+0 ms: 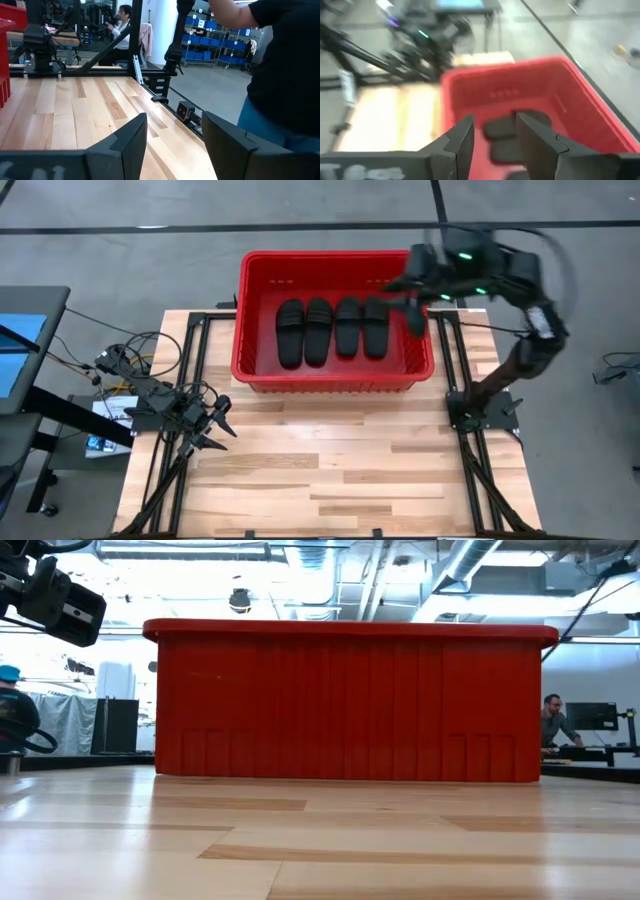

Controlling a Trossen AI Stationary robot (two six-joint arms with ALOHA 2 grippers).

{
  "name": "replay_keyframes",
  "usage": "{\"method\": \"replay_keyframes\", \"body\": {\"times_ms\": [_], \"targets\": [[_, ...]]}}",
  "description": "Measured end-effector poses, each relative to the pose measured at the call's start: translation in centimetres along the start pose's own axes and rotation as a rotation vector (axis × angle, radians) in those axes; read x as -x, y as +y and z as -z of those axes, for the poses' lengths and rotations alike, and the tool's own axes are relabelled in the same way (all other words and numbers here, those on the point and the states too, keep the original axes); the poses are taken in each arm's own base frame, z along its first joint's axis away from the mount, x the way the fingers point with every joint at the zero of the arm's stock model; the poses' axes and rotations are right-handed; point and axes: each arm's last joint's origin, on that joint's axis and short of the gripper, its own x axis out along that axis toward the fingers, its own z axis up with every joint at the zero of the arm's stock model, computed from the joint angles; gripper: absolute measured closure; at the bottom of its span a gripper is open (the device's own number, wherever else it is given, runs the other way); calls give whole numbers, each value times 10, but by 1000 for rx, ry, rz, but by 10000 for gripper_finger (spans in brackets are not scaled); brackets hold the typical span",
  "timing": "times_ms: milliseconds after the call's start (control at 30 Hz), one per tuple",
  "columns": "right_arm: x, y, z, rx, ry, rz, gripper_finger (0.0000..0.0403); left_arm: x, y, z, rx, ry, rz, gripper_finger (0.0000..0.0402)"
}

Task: Pick and place slides into bin
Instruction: Return to Home Position

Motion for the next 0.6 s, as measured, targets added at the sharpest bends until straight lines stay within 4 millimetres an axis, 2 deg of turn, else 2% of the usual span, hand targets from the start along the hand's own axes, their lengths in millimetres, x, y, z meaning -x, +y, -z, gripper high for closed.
{"method": "replay_keyframes", "body": {"times_ms": [167, 267, 433, 600], "targets": [[51, 41, -1, 0, -133, -105, 267, 0, 0, 0, 0, -1, 0, 223], [71, 64, 2, -4, -172, -119, 267, 0, 0, 0, 0, -1, 0, 223], [83, 103, 23, -5, -178, -64, 267, 0, 0, 0, 0, 0, 0, 223], [80, 136, 57, -4, -200, -7, 267, 0, 0, 0, 0, -1, 0, 223]]}}
